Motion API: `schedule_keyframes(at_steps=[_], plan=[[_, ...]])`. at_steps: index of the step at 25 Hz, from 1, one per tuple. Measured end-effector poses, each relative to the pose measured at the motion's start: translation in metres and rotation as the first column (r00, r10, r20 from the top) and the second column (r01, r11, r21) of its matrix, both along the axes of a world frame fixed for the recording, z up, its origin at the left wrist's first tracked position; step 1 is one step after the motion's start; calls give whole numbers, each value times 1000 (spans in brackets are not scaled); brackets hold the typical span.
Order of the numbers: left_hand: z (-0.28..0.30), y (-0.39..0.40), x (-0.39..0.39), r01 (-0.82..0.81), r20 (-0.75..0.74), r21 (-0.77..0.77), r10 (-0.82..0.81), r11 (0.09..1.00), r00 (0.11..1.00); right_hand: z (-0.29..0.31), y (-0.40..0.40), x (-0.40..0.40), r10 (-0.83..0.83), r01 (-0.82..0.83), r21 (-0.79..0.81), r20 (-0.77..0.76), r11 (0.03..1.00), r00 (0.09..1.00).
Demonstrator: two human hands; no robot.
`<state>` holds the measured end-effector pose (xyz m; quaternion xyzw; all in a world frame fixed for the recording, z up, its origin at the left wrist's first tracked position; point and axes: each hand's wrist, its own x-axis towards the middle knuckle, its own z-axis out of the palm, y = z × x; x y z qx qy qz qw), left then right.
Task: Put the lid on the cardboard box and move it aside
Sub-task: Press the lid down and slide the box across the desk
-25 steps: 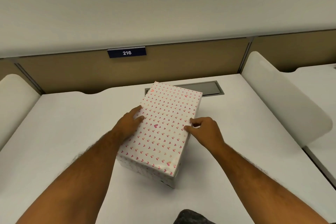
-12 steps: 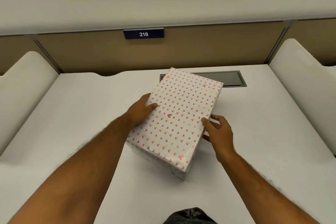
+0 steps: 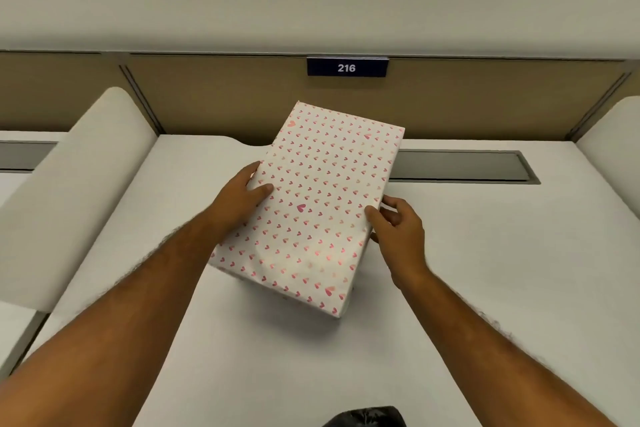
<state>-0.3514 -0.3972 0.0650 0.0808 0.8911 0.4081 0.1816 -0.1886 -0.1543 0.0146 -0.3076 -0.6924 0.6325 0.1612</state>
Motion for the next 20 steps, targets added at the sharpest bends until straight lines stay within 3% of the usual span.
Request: schedule_keyframes(at_steps=[11,20], plan=[[19,-236,-134,-278,-119,36,280,960,952,3,-201,-215,319,-321,-47,-33,946,947],[-18,-290,-174,-371,-88,97,380,923,921,-7,-249,-296,362,-362,-11,-31,932,932]])
